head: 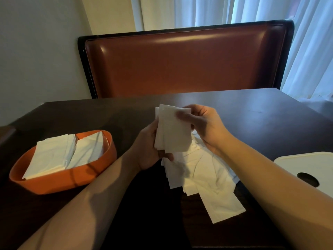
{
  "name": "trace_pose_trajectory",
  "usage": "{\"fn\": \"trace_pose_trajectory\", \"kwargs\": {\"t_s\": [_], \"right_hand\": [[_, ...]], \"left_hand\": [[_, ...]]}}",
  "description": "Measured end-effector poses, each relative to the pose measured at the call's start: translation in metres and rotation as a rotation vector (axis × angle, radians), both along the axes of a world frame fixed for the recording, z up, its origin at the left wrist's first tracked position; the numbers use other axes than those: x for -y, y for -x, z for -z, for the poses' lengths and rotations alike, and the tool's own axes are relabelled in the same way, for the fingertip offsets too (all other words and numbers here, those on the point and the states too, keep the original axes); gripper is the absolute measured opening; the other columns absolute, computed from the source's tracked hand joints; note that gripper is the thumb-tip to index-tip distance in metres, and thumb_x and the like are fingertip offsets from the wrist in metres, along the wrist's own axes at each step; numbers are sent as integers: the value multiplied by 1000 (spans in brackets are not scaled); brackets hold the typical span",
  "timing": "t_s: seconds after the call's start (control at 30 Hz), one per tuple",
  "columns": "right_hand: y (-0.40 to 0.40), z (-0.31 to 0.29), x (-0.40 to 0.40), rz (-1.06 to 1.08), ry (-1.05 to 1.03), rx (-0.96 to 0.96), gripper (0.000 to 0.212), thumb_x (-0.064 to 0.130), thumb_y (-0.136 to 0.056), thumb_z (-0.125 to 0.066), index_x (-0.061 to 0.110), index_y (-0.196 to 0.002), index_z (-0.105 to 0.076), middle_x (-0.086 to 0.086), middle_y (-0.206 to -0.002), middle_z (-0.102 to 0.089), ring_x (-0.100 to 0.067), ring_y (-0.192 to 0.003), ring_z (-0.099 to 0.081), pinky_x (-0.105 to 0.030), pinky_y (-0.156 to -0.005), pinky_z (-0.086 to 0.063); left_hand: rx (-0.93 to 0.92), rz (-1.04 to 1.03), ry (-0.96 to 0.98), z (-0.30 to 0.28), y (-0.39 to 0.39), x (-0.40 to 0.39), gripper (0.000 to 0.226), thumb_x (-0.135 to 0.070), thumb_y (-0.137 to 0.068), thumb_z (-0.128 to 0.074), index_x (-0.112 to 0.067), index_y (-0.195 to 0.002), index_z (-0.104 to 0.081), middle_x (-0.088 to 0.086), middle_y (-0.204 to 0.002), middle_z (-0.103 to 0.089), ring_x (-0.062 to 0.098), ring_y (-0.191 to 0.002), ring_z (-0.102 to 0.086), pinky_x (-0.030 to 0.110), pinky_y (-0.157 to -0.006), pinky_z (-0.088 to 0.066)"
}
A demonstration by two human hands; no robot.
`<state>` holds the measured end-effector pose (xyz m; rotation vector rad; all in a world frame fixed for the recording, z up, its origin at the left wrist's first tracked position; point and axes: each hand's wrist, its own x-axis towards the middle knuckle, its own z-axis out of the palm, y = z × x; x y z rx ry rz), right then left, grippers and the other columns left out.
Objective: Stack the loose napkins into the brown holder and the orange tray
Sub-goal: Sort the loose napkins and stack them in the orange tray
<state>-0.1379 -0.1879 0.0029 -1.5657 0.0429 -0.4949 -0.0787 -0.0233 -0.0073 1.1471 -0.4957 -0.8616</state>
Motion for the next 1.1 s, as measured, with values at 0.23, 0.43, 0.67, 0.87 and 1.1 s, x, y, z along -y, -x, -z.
{"fn": "trace_pose_trajectory", "kwargs": {"t_s": [0.23,0.43,0.67,0.87,1.1], "right_hand": [[-3,0,-3,75,55,-104,29,17,-85,-75,-1,-106,-67,-2,-83,-65,7,-52,-55,-9,-51,-42],[-4,2,4,98,159,-126,10,18,-86,-75,11,-82,-68,12,-59,-65,1,-50,-53,-18,-53,-43],[-3,4,-2,14,-86,-107,19,20,-85,-75,10,-73,-65,5,-61,-62,-8,-55,-47,-19,-53,-41],[-7,9,-12,20,-176,-146,23,21,-83,-78,11,-75,-59,0,-69,-66,-11,-58,-60,-25,-47,-46],[-5,8,-12,-42,-100,-127,36,27,-91,-70,7,-119,-62,-6,-99,-69,-19,-82,-70,-24,-50,-52]], "left_hand": [[-27,32,26,1,-5,1,58,-62,-98,-21,-25,-126,-56,10,-100,-71,23,-82,-69,34,-55,-55],[-38,-82,3,1,-7,1,42,-53,-101,-30,-25,-118,-58,8,-99,-73,25,-87,-69,36,-61,-55],[-37,-68,23,2,-6,2,53,-60,-99,-24,-24,-122,-56,13,-107,-67,25,-86,-68,34,-56,-56],[-59,56,82,4,-6,3,71,-69,-94,-18,-22,-129,-57,13,-105,-69,26,-91,-68,34,-58,-57],[-8,84,49,4,-1,3,36,-40,-96,-45,-17,-120,-56,8,-96,-73,23,-87,-69,32,-61,-55]]}}
